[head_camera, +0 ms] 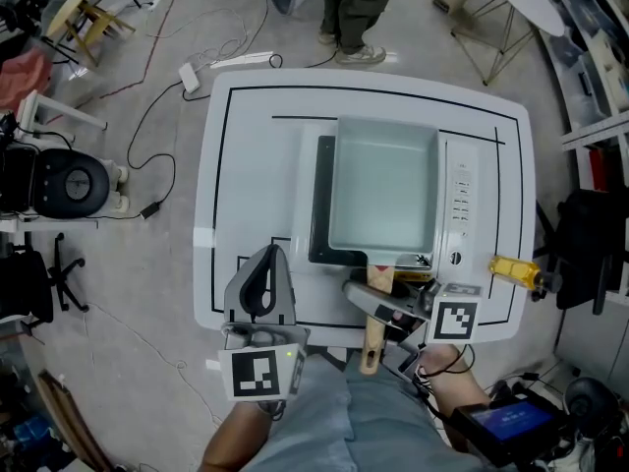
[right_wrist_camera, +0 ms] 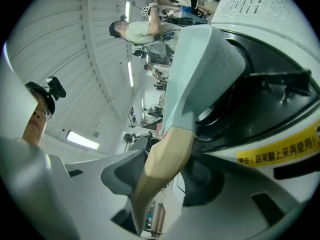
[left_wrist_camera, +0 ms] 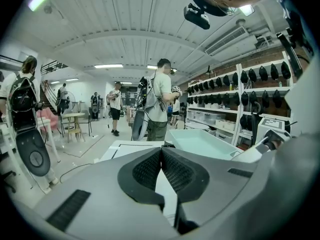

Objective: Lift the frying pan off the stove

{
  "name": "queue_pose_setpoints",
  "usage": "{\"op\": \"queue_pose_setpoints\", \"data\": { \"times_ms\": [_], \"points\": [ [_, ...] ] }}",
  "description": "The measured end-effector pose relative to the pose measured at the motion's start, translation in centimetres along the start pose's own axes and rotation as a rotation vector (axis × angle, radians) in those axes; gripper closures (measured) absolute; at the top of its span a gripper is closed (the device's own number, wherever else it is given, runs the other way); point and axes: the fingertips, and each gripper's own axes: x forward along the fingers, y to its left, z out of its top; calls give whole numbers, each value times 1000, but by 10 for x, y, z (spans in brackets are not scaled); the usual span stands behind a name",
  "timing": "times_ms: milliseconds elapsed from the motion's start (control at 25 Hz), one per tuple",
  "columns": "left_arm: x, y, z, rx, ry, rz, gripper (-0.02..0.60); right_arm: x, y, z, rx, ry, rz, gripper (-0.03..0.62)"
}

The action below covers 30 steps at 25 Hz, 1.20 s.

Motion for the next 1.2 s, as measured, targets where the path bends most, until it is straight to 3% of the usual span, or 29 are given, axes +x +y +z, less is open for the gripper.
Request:
{"op": "queue_pose_setpoints", "data": {
  "times_ms": [1200],
  "points": [
    [6,7,0,3,4,-2,563,3,-14,-8,1,35,-54,454]
  ]
}}
